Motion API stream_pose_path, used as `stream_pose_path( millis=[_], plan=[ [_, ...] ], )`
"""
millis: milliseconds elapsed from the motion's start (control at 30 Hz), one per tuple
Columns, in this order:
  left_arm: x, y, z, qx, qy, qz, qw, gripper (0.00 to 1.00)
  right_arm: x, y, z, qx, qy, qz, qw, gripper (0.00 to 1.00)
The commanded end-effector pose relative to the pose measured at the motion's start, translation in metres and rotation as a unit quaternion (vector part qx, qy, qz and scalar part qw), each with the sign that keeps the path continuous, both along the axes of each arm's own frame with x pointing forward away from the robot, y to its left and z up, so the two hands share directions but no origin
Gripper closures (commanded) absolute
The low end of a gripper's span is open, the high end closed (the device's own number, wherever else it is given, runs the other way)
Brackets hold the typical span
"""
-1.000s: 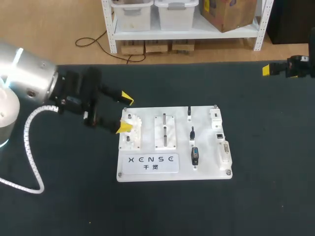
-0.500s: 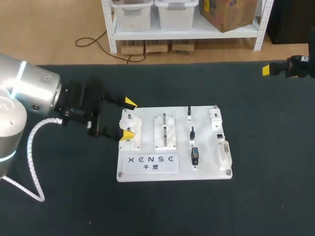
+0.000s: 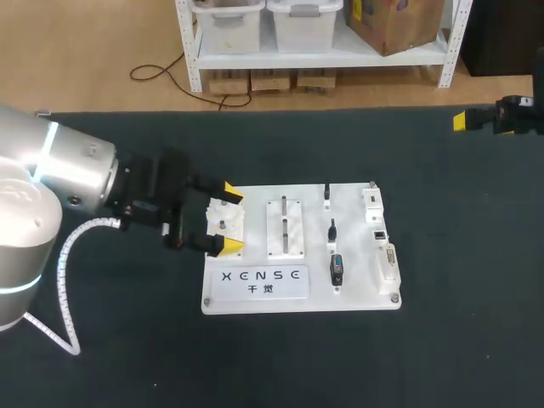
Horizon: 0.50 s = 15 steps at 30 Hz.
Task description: Insert the Ethernet cable into its matching sockets.
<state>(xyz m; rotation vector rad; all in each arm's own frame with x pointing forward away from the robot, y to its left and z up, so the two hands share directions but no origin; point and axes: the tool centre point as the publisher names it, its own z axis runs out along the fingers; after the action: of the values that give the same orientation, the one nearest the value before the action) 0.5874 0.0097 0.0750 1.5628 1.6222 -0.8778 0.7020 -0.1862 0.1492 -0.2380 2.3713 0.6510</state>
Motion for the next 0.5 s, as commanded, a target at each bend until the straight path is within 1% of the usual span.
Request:
stream_pose_path(
  millis=[33, 367, 400, 500],
  plan=[
    [0.009, -0.006, -0.006, -0.001, 0.01, -0.01, 1.0, 0.0, -0.001, 0.0, 0.0, -0.001, 0.0, 0.0, 1.0, 0.0],
    [0.009, -0.006, -0.006, -0.001, 0.01, -0.01, 1.0, 0.0, -0.001, 0.0, 0.0, -0.001, 0.0, 0.0, 1.0, 0.0],
    [0.009, -0.006, -0.006, -0.001, 0.01, -0.01, 1.0, 0.0, -0.001, 0.005, 0.001, 0.011, 0.006, 0.0, 1.0, 0.0],
    [0.009, -0.006, -0.006, -0.001, 0.01, -0.01, 1.0, 0.0, -0.004, 0.027, 0.001, 0.013, 0.01, 0.005, 1.0, 0.0]
  ],
)
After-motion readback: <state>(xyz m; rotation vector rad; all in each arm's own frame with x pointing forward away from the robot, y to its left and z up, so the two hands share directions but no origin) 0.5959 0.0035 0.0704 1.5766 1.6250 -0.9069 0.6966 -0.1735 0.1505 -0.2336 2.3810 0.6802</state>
